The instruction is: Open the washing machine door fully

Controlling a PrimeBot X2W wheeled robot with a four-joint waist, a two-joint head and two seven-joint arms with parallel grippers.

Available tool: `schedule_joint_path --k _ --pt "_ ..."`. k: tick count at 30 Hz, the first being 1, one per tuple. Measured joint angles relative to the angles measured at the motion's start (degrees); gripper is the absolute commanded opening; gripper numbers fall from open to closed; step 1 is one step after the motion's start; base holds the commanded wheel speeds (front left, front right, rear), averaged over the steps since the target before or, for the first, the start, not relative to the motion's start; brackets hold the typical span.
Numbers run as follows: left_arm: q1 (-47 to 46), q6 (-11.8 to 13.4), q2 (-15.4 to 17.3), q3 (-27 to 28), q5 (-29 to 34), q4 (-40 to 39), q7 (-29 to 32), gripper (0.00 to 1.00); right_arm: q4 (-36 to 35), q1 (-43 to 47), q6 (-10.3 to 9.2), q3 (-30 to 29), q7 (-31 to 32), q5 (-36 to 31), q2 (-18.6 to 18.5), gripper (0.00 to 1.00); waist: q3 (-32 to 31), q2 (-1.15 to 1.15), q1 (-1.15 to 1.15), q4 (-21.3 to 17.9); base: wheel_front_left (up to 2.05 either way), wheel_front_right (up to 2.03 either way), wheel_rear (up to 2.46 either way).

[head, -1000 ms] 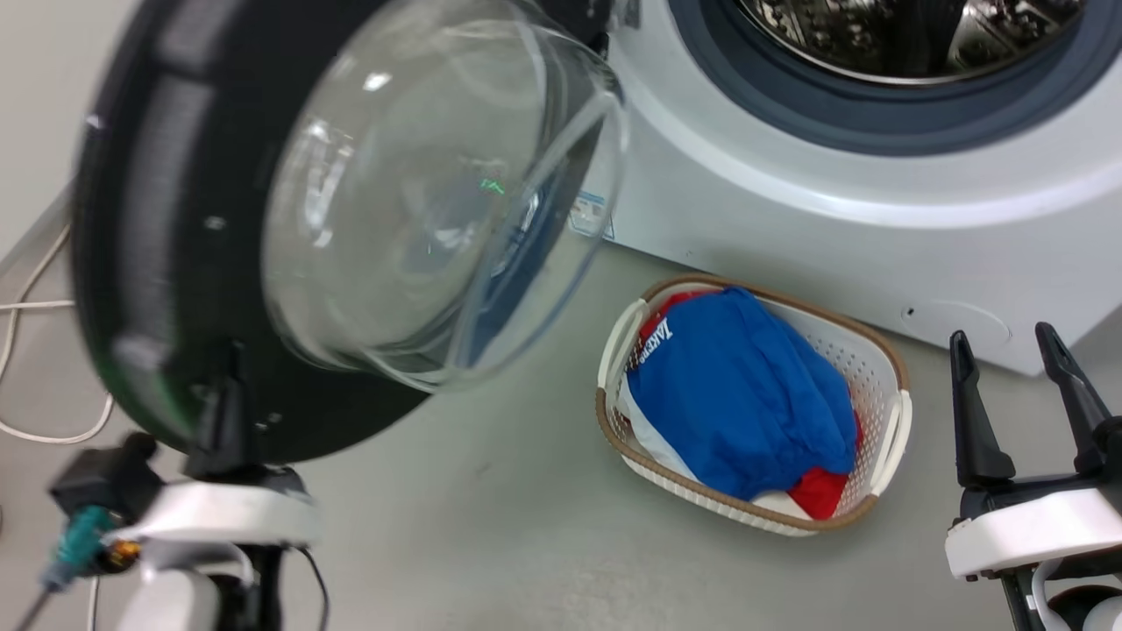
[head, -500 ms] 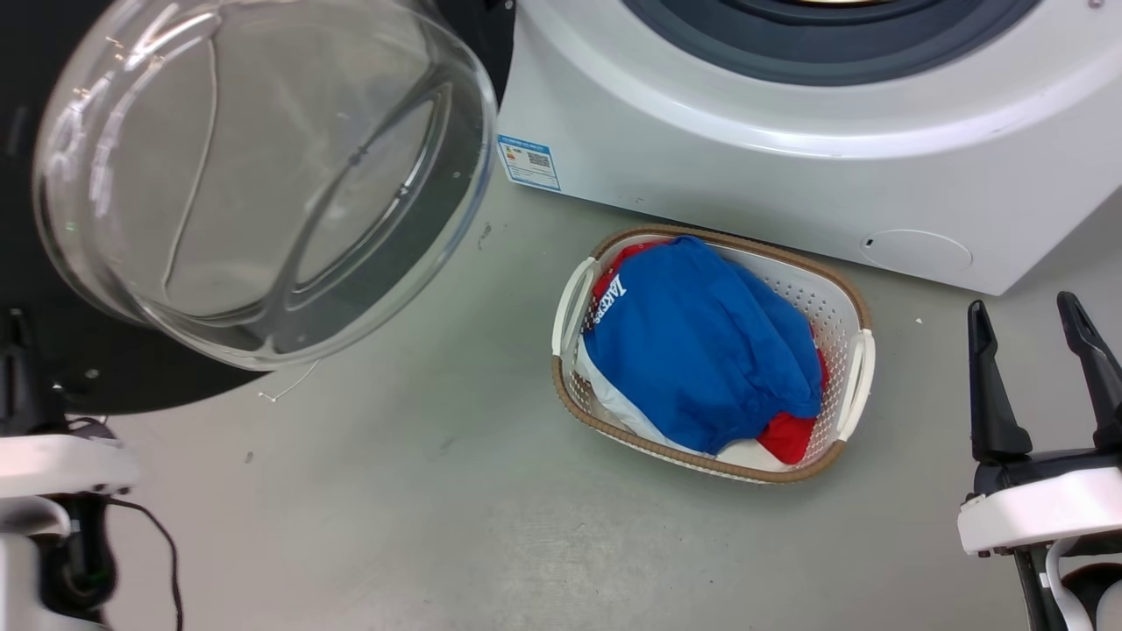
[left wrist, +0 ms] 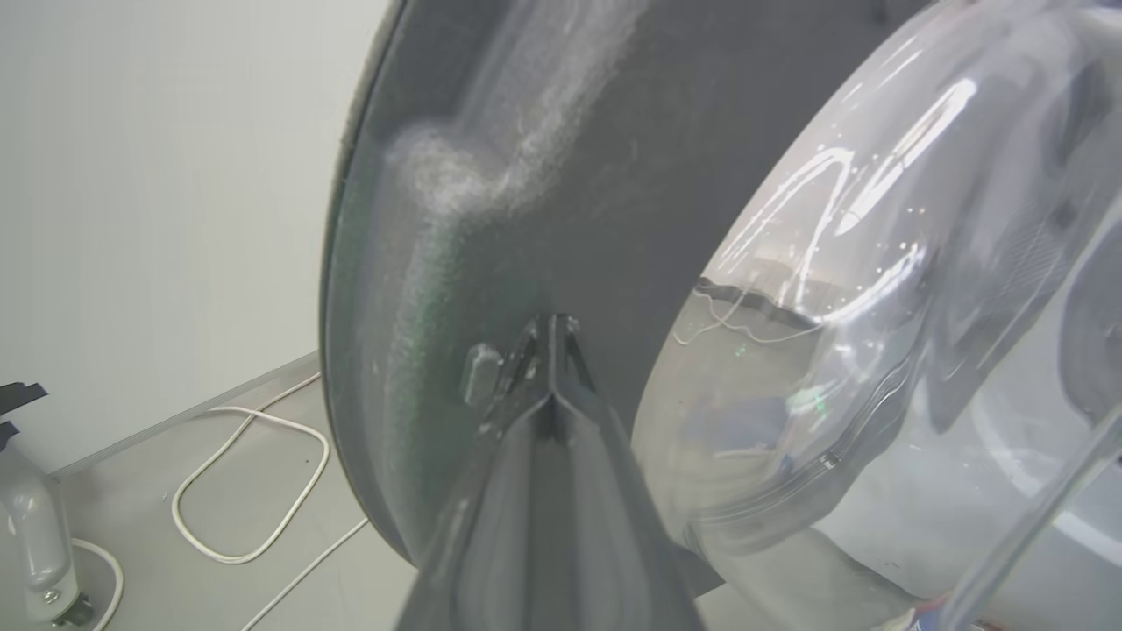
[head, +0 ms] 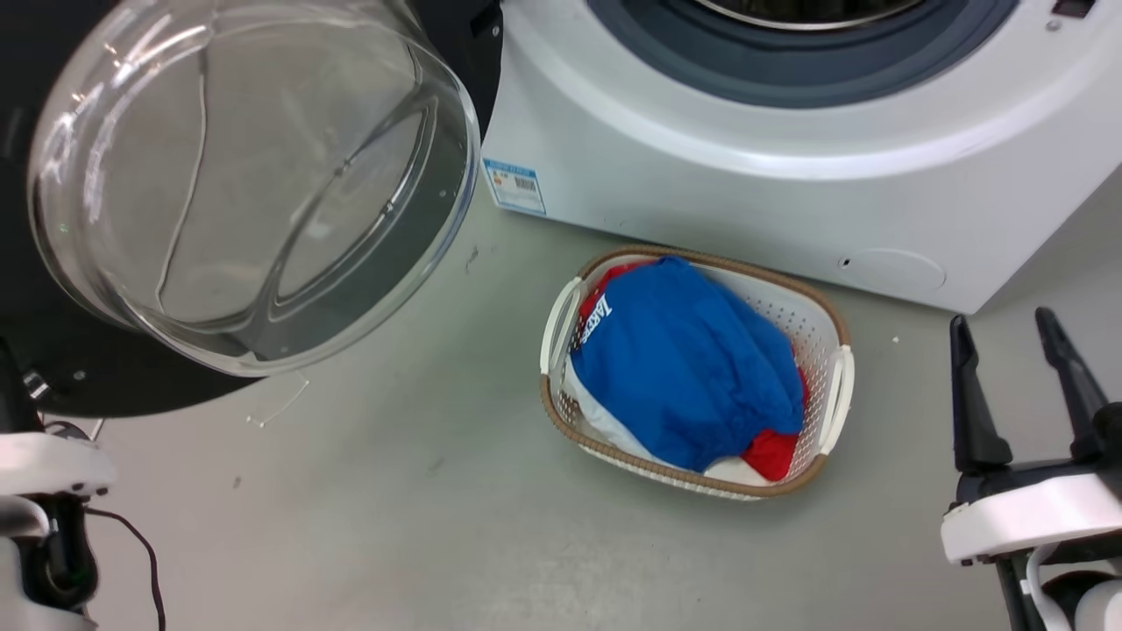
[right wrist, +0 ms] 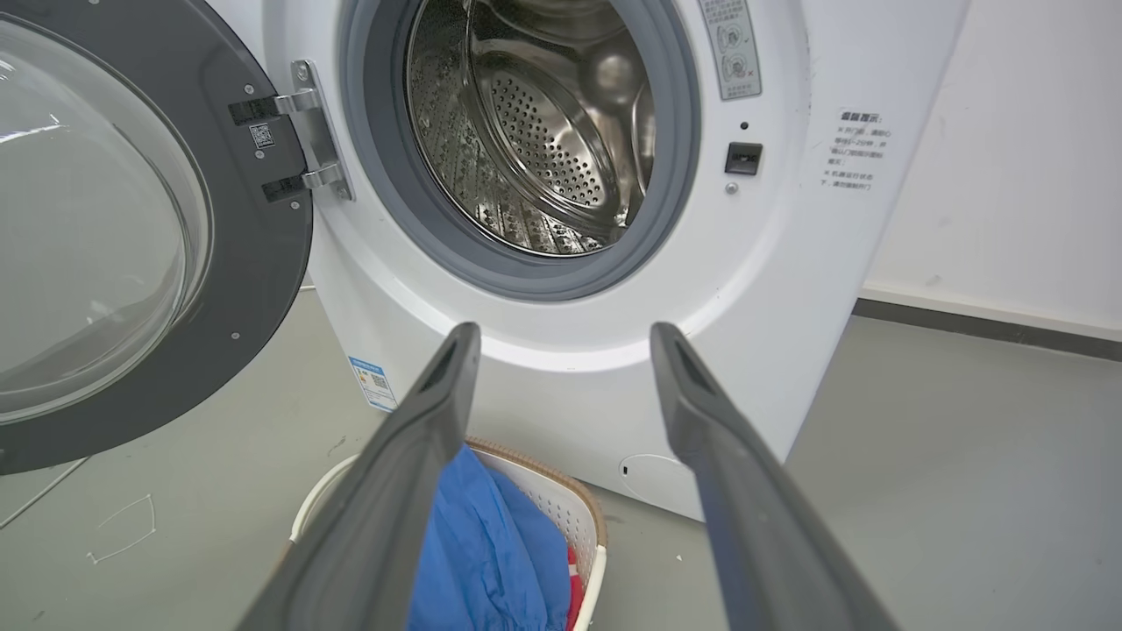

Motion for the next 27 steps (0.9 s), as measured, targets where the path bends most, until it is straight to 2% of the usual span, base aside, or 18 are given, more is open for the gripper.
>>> schedule_joint_path --k 5,12,16,24,25,27 --pt "4.08 0.08 -1.76 0.73 3.50 -3.34 0.00 0.00 2.61 1.27 0.00 1.07 -0.86 0.68 0.53 1.00 -3.26 0.00 0.00 -0.65 0.00 0.00 0.00" --pt "13.77 0.08 -8.36 -0.05 6.21 -11.06 0.00 0.00 5.53 3.66 0.00 2.15 -2.81 1.90 1.20 1.00 -8.97 0.00 -0.01 -2.30 0.00 0.00 0.00" --pt "17.58 -0.93 -10.89 -3.68 7.22 -12.85 0.04 0.00 6.91 4.77 0.00 2.86 -3.27 2.57 1.38 1.00 -11.38 0.00 -0.01 -3.81 0.00 0.00 0.00" --pt "20.55 -1.99 -13.34 -12.27 10.81 -16.49 2.00 0.00 9.71 5.23 -0.01 4.22 -4.27 3.74 1.53 1.00 -14.40 0.00 -0.01 -8.63 0.00 0.00 0.00" --pt "20.55 -2.16 -13.52 -13.19 10.90 -16.80 2.15 0.03 9.90 5.25 0.00 4.37 -4.31 3.78 1.52 1.00 -14.65 0.00 -0.01 -9.35 0.00 0.00 0.00" --pt "20.53 -2.54 -13.76 -14.99 11.01 -16.88 2.61 0.49 10.34 5.38 0.00 4.56 -4.32 3.78 1.54 1.00 -15.07 0.00 -0.01 -10.82 0.00 0.00 0.00"
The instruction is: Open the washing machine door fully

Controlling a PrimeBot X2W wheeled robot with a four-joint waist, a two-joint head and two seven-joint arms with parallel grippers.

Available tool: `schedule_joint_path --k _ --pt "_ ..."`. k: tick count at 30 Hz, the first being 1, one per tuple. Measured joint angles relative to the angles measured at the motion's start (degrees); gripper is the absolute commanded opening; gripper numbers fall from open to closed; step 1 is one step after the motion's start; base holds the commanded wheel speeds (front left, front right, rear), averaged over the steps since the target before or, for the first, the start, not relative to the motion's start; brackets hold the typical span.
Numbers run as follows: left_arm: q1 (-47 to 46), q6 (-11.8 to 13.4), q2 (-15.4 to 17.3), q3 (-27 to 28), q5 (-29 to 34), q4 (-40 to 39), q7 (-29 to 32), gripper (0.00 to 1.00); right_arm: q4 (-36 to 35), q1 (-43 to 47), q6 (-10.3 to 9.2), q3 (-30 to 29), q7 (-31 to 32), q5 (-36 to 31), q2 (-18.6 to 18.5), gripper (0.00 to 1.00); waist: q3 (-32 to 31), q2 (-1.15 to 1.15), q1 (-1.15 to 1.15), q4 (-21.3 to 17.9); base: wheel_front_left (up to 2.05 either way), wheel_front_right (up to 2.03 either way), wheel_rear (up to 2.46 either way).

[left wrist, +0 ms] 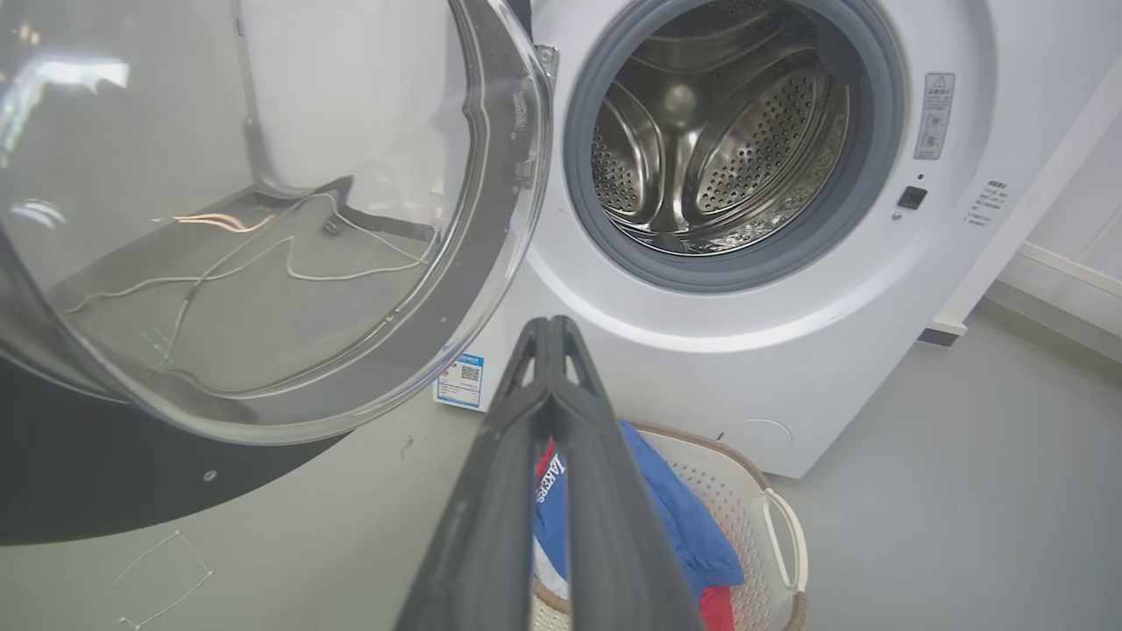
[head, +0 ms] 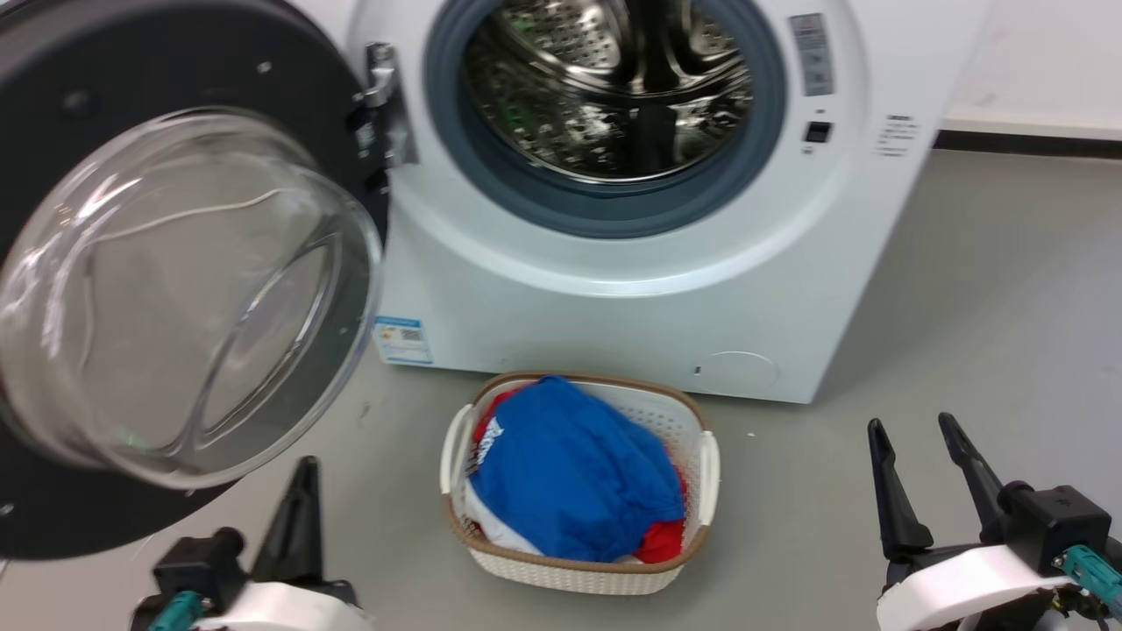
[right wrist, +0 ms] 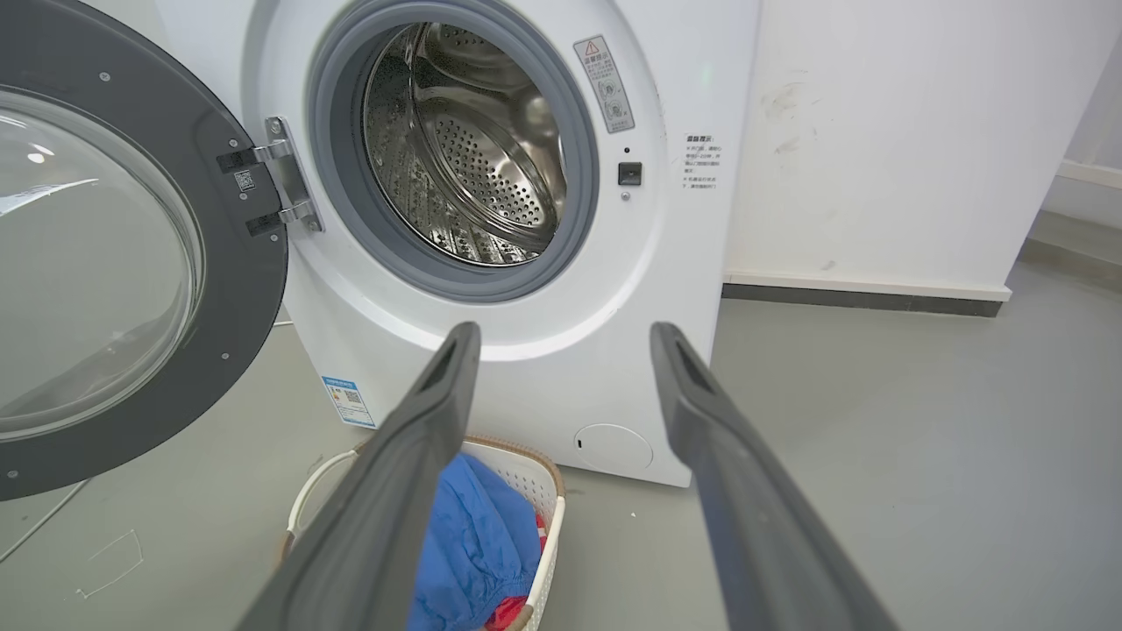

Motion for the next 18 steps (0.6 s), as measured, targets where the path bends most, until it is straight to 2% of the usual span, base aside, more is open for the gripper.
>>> schedule_joint_path --k 1,2,10,18 --pt "0.00 -0.18 -0.23 -0.80 -0.02 0.08 0.22 0.82 0.19 0.12 0.00 0.04 -0.08 0.01 0.00 1.00 -0.17 0.00 0.00 -0.73 0.00 0.00 0.00" --pt "-0.02 -0.26 -0.33 -1.52 0.07 0.18 0.40 1.00 0.43 0.13 0.00 0.16 -0.22 0.04 -0.01 1.00 -0.31 0.00 0.00 -1.44 0.00 0.00 0.00" --pt "-1.09 -0.32 -0.29 -3.46 1.11 1.16 0.01 1.00 1.83 -0.07 0.00 0.83 -0.70 -0.11 0.00 1.00 -0.98 0.00 0.00 -7.14 0.00 0.00 0.00" --pt "-1.25 1.21 -0.42 -3.82 2.16 2.32 -1.20 1.00 2.63 -0.08 0.00 1.20 -0.99 -0.27 0.00 1.00 -1.33 0.00 0.00 -12.21 0.00 0.00 0.00"
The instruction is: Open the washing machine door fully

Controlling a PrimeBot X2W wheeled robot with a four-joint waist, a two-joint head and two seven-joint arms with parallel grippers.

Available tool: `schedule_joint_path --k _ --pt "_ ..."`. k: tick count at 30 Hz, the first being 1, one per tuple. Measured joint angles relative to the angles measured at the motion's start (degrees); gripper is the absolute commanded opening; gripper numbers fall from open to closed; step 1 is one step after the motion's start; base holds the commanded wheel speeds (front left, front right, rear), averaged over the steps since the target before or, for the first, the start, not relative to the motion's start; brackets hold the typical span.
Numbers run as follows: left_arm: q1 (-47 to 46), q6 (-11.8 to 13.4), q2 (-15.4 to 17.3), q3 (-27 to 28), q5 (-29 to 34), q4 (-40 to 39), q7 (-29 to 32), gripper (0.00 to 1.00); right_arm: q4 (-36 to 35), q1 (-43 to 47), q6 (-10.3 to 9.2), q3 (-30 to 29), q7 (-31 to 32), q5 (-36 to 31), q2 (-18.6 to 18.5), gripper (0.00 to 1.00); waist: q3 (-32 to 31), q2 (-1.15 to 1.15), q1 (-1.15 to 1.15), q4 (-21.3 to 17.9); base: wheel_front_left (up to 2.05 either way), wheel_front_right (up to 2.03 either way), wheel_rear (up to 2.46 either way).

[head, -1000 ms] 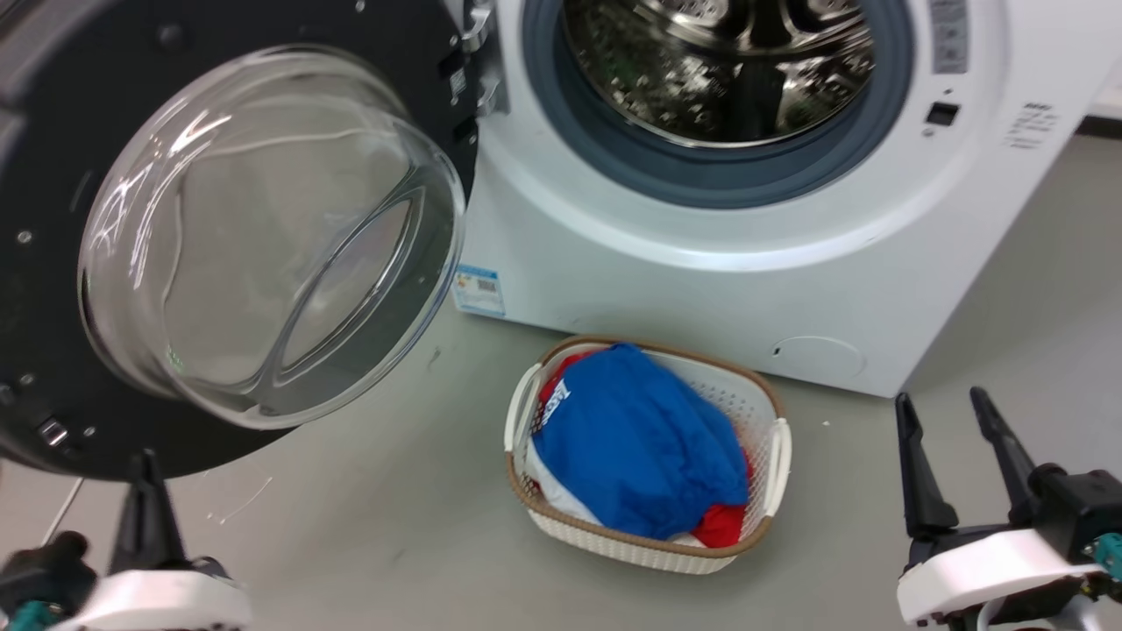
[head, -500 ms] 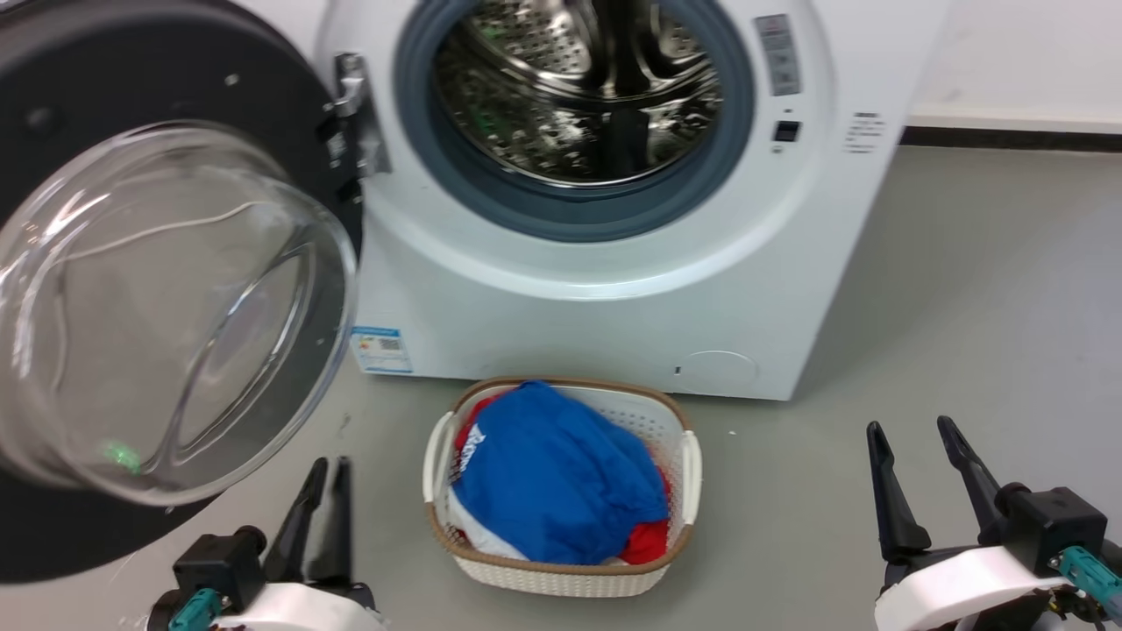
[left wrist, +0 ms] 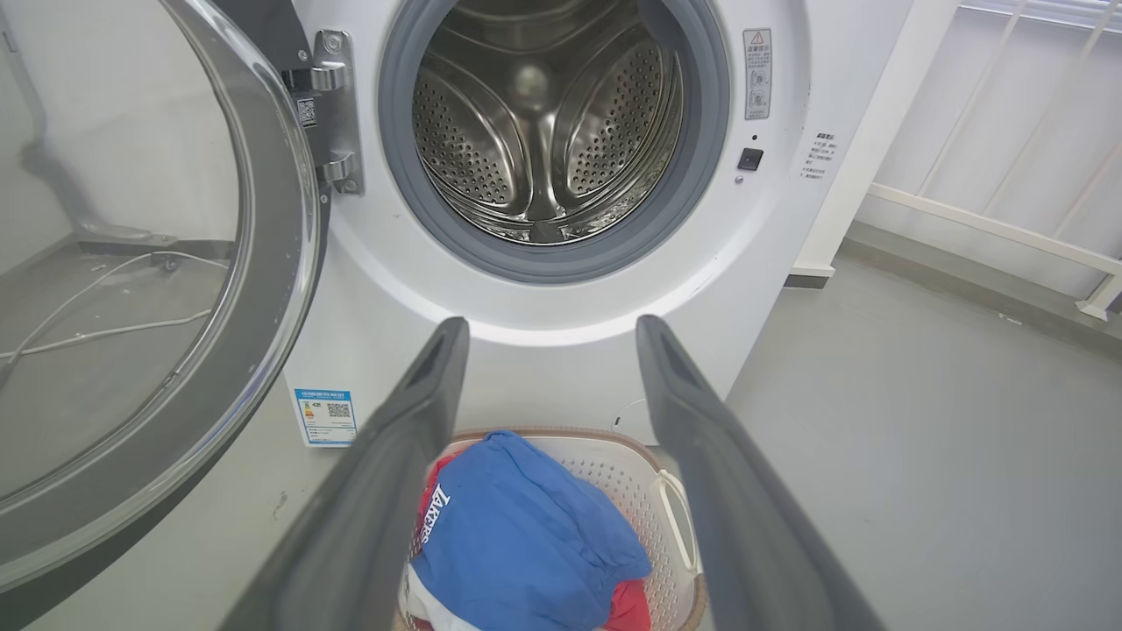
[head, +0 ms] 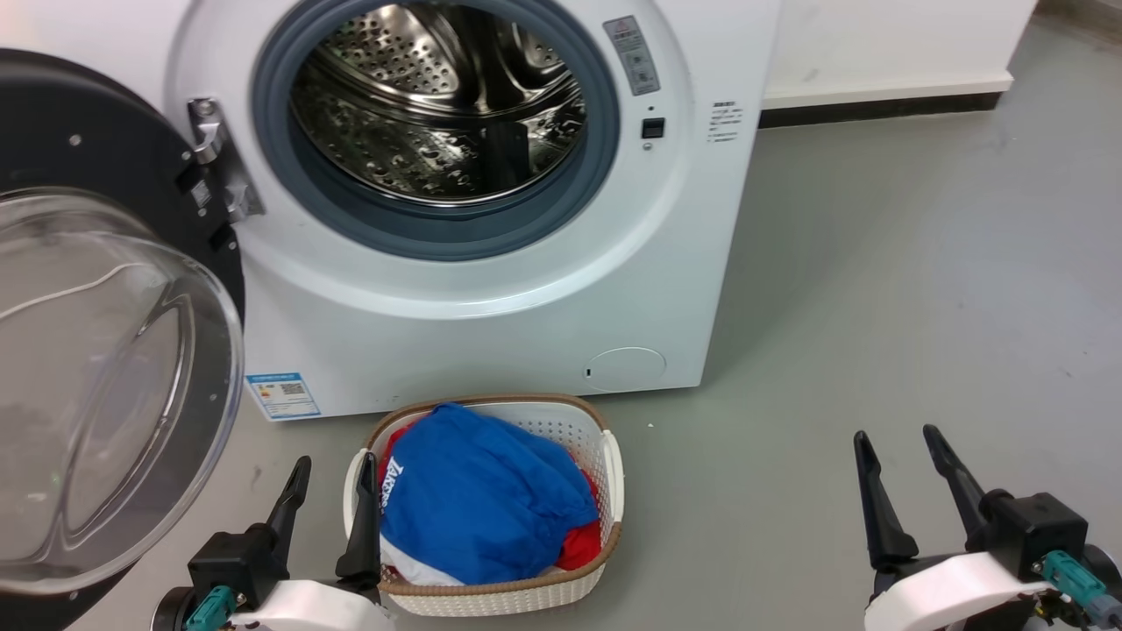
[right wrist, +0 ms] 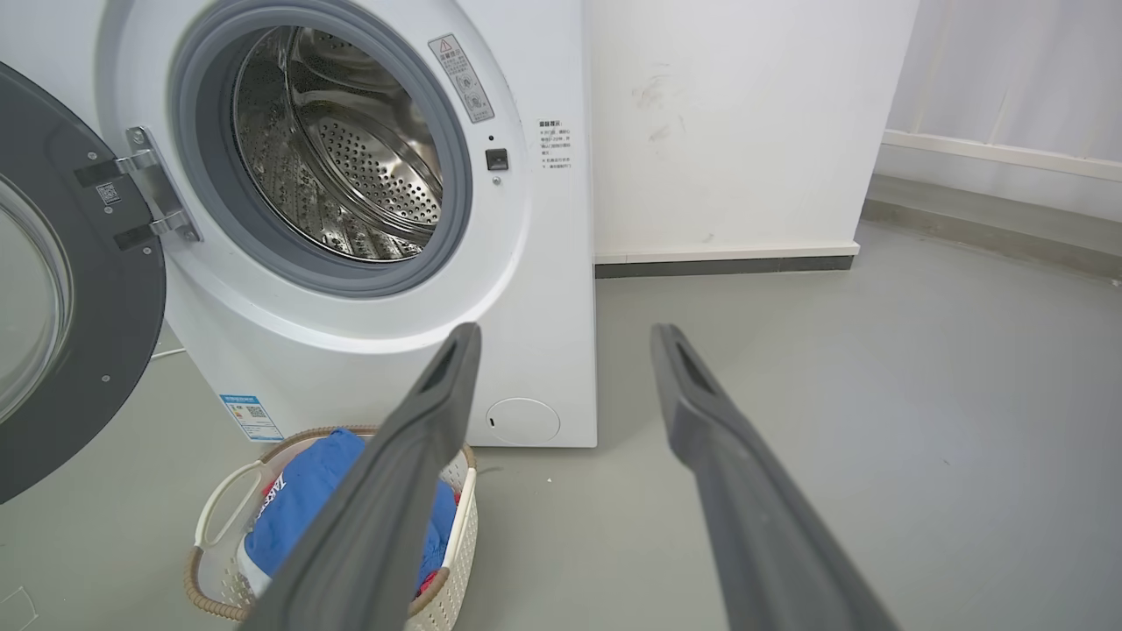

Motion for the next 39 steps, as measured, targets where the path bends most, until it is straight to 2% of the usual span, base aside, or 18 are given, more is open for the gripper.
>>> schedule_joint_path --k 6,38,39 --pt "0.02 0.26 -0.35 0.37 -1.05 0.76 -0.43 1.00 0.55 0.37 0.00 0.60 -0.34 0.10 0.00 1.00 -0.30 0.00 0.00 -1.35 0.00 0.00 0.00" --pt "-0.64 1.45 0.21 0.16 -1.63 2.36 -1.15 1.00 0.79 -0.42 0.00 0.60 -1.00 0.18 0.00 1.00 1.27 0.00 0.00 -0.80 0.00 0.00 0.00" --pt "-0.48 1.43 0.11 0.19 -1.63 2.76 -1.13 0.00 1.18 -0.29 0.00 0.63 -0.99 0.18 -0.01 0.00 1.27 0.00 0.00 -0.80 0.00 0.00 0.00"
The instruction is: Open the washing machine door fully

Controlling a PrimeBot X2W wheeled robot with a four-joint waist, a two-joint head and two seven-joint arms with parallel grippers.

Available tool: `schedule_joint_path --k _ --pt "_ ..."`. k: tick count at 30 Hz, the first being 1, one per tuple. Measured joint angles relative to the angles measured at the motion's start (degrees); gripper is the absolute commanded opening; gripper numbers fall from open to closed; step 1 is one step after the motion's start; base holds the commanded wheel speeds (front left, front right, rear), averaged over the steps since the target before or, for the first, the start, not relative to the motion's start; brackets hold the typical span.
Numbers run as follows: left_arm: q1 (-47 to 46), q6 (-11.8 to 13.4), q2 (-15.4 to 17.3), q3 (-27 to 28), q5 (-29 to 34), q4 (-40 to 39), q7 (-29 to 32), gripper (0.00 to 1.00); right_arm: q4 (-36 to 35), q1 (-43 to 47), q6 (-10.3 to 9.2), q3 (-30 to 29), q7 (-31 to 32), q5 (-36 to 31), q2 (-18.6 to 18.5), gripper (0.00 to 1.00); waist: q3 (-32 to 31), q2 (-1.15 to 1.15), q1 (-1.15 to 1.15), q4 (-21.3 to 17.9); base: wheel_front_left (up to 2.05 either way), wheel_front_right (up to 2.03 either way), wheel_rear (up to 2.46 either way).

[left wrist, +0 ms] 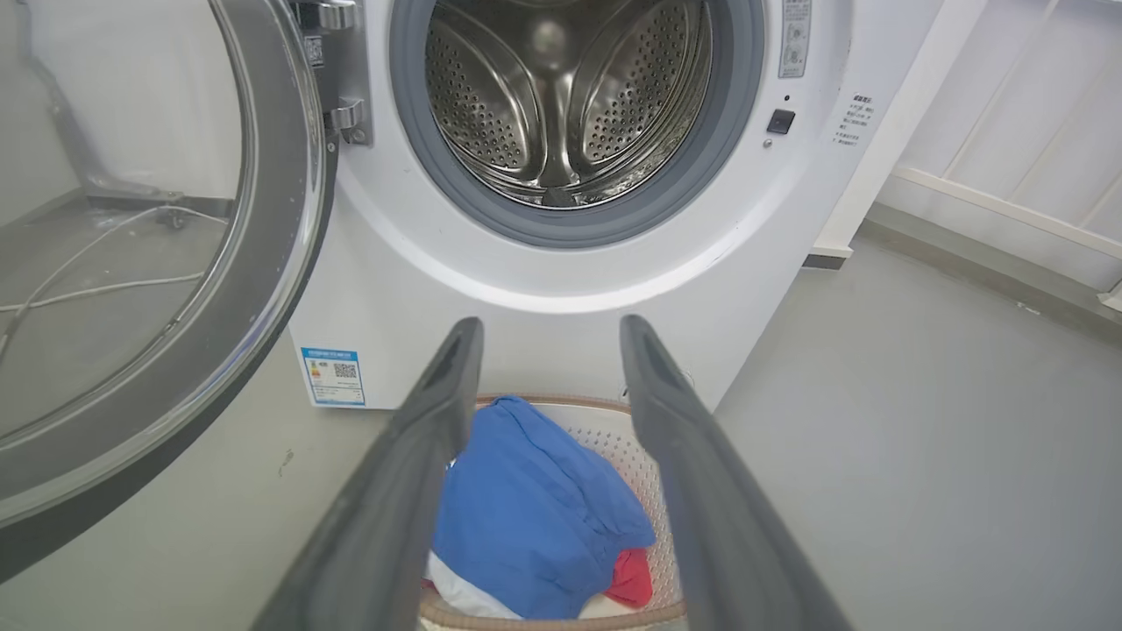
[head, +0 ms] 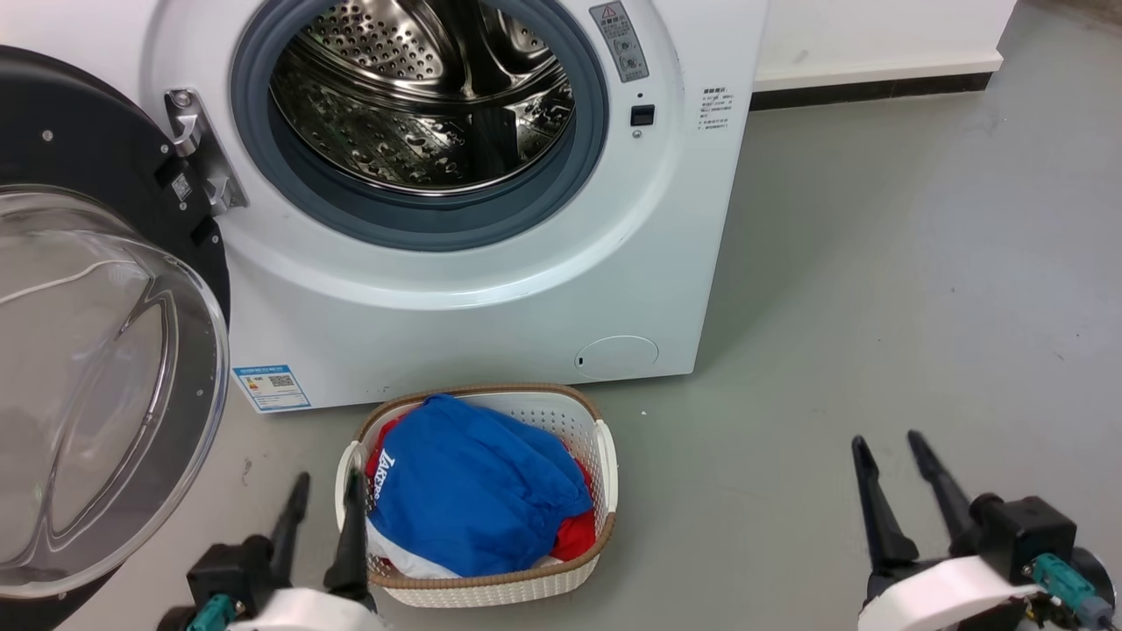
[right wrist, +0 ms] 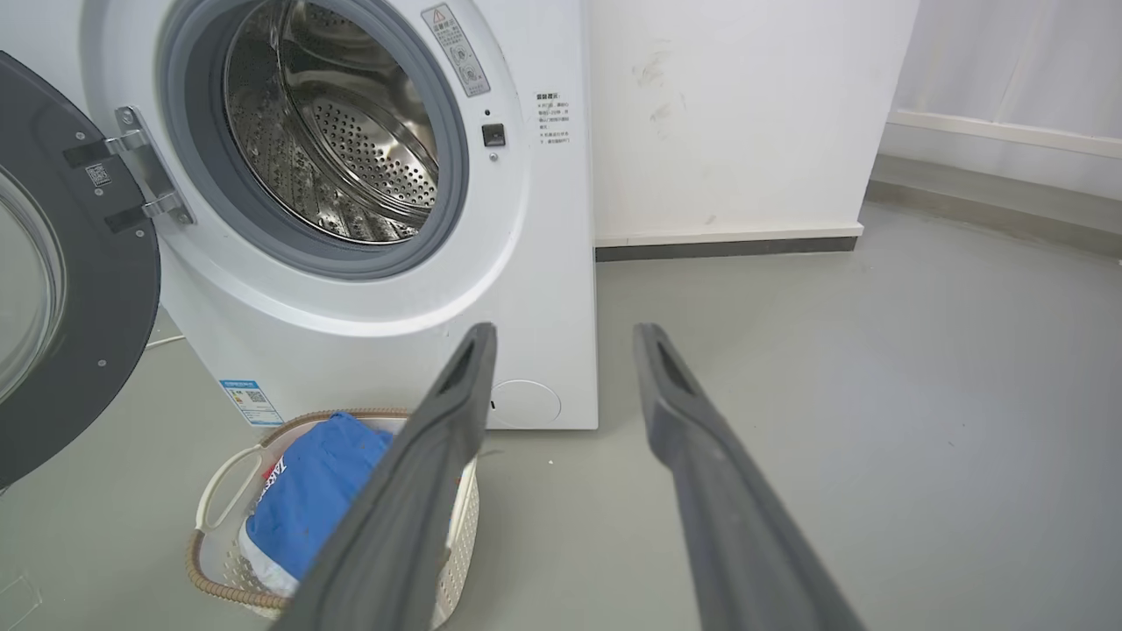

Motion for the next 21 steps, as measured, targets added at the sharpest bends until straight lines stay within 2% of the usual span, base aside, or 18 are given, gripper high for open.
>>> schedule_joint_path --k 3,21 --pt "0.70 -0.02 -0.45 0.21 -1.03 1.37 0.70 0.00 0.94 1.02 0.00 0.19 0.00 0.98 0.01 0.00 0.00 0.00 0.00 0.06 0.00 0.00 0.00" --pt "-0.20 -0.96 -0.92 2.05 -18.55 1.35 5.46 0.00 3.42 -0.56 0.00 -0.04 2.03 22.21 -0.75 0.00 -0.10 0.00 0.00 0.81 0.00 0.00 0.00"
